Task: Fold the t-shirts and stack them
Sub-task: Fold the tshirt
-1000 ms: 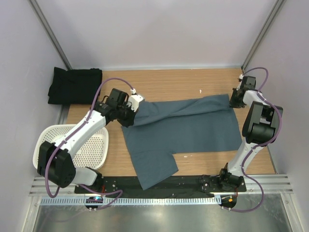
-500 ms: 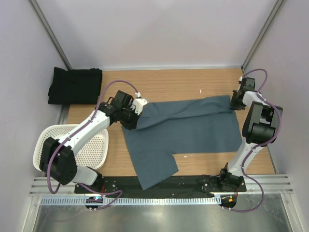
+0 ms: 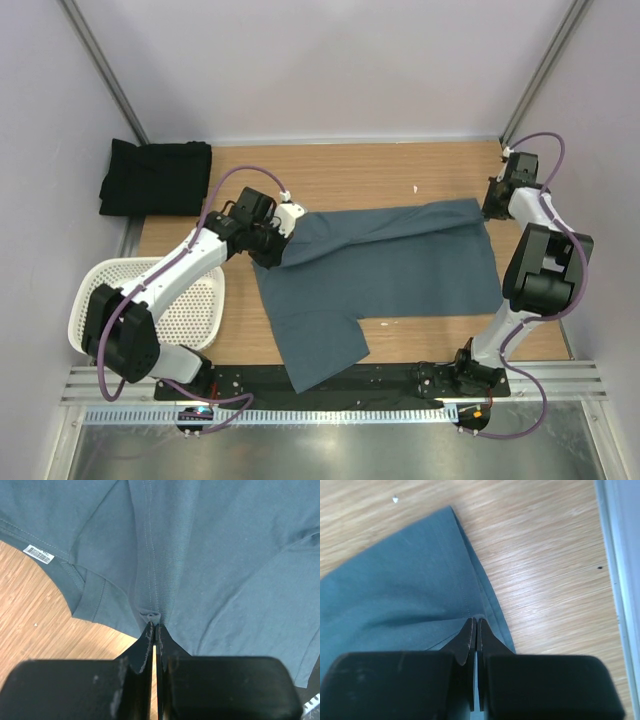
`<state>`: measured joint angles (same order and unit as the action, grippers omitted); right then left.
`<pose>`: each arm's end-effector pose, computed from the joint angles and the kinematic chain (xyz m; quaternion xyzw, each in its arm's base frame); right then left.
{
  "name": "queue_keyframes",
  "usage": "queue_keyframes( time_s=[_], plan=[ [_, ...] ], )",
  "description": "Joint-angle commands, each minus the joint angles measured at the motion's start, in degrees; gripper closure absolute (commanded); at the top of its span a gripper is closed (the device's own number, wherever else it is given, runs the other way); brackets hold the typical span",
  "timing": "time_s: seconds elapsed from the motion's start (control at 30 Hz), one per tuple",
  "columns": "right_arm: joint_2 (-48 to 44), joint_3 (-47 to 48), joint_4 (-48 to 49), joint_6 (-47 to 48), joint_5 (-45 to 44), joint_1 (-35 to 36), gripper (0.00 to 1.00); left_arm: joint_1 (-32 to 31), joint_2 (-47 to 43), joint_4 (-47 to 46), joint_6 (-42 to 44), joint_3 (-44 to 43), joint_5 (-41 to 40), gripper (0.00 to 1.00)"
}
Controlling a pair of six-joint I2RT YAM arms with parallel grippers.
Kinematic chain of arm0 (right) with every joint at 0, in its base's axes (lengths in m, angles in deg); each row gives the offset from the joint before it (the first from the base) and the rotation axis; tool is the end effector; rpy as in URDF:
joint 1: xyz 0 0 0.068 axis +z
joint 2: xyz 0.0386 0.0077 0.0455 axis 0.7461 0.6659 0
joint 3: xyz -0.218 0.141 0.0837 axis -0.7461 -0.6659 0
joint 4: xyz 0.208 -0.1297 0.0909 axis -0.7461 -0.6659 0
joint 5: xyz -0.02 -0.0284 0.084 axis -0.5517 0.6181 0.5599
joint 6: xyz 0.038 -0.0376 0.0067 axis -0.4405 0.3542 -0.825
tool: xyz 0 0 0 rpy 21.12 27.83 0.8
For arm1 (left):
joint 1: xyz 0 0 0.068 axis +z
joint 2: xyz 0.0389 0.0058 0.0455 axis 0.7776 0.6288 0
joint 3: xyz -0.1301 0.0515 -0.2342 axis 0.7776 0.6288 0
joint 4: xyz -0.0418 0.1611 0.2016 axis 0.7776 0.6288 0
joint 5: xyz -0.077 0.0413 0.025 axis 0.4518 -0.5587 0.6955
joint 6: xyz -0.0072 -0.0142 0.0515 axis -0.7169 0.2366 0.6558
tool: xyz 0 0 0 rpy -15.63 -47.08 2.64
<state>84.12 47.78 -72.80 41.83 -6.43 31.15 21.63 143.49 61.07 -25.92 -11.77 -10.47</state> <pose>0.3694 -0.1142 0.2172 0.1466 0.9374 -0.0552 0.3110 0.2452 -0.1478 0.2604 0.3606 0.8862 -0.1557 0.2459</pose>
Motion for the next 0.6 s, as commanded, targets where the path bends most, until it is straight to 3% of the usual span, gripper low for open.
queue_keyframes(
  time_s=[0.0,0.53,0.57],
  plan=[
    [-3.99,-0.93,0.83,1.61,-0.48,-0.39,0.99,0.14,-0.28,0.16,0.75,-1.29,-0.99,1.0],
    [1.01,-3.93,2.32,0.91,-3.91,-0.39,0.99,0.76,0.86,1.82,1.81,-1.29,-0.91,1.0],
    [1.1,-3.75,1.97,0.82,-4.17,-0.39,0.92,0.76,1.47,2.18,1.89,-1.46,-0.73,1.0]
  ],
)
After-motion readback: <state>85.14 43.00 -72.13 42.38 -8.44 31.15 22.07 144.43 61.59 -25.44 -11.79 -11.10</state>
